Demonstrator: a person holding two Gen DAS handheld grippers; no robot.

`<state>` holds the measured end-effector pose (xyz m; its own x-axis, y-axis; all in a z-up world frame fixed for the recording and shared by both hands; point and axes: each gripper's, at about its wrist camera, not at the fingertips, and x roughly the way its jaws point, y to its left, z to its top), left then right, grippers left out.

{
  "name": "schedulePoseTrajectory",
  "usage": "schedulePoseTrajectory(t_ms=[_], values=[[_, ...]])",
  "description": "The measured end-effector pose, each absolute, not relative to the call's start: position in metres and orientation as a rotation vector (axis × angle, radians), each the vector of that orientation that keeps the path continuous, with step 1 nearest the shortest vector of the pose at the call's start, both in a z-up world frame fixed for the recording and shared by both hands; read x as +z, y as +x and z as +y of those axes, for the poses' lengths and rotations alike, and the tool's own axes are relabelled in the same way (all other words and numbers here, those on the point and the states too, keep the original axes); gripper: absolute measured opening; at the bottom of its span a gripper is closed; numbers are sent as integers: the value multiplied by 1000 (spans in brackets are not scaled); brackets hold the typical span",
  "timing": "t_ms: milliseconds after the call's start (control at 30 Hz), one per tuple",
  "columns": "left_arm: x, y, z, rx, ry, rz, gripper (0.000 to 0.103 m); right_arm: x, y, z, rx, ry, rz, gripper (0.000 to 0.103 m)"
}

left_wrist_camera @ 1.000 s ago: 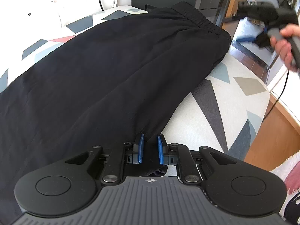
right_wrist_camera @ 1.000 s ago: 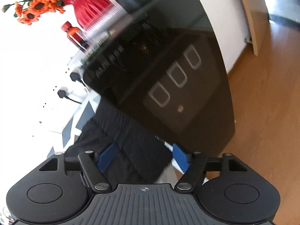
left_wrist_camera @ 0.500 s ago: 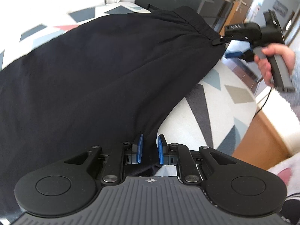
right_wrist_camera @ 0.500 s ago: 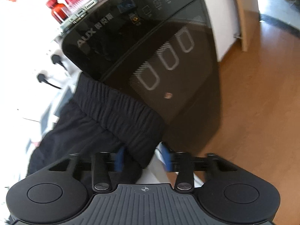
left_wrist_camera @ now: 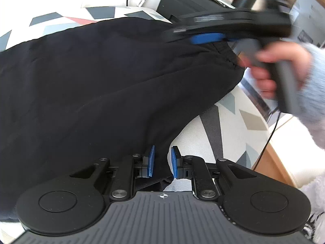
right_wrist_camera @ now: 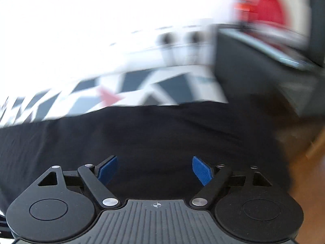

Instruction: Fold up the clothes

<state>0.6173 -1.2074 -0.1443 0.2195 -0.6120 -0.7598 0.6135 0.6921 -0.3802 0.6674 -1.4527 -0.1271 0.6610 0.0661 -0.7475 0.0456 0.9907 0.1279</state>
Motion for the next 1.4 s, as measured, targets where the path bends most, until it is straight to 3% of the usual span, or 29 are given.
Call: schedulePoseTrajectory(t_ms=[67, 133, 167, 367, 500, 567, 700, 767, 833, 900, 1100, 1400], values=[[-148, 620, -1201, -841, -63, 1068, 17, -142, 700, -1434, 54, 107, 903, 78], [-150, 620, -1196, -834, -107, 1071, 17, -160, 734, -1421, 48, 89, 967, 70], [-150, 619, -1195, -831, -112, 1067, 17, -167, 748, -1415, 27, 56, 976, 77], [-152, 612, -1191, -806, -143, 1044, 17, -174, 825, -1422, -32, -16, 949, 87], [-151, 606, -1192, -806, -125, 1049, 18, -176, 850, -1425, -53, -10, 936, 85], [-151, 604, -1193, -811, -114, 1046, 18, -175, 860, -1430, -80, 31, 942, 79], [-149, 607, -1184, -796, -162, 1055, 20, -165, 853, -1431, -98, 77, 897, 83], [-141, 604, -1176, -761, -157, 1025, 28, -151, 834, -1431, -61, 99, 829, 98], [-130, 602, -1160, -712, -162, 975, 54, -136, 813, -1431, -10, 120, 770, 102], [-118, 602, -1139, -658, -204, 929, 65, -124, 791, -1431, 43, 152, 758, 102], [-100, 609, -1041, -378, -419, 851, 72, -121, 736, -1419, 138, 207, 792, 102], [-108, 591, -860, 116, -716, 706, 73, -133, 676, -1357, 119, 224, 848, 102]])
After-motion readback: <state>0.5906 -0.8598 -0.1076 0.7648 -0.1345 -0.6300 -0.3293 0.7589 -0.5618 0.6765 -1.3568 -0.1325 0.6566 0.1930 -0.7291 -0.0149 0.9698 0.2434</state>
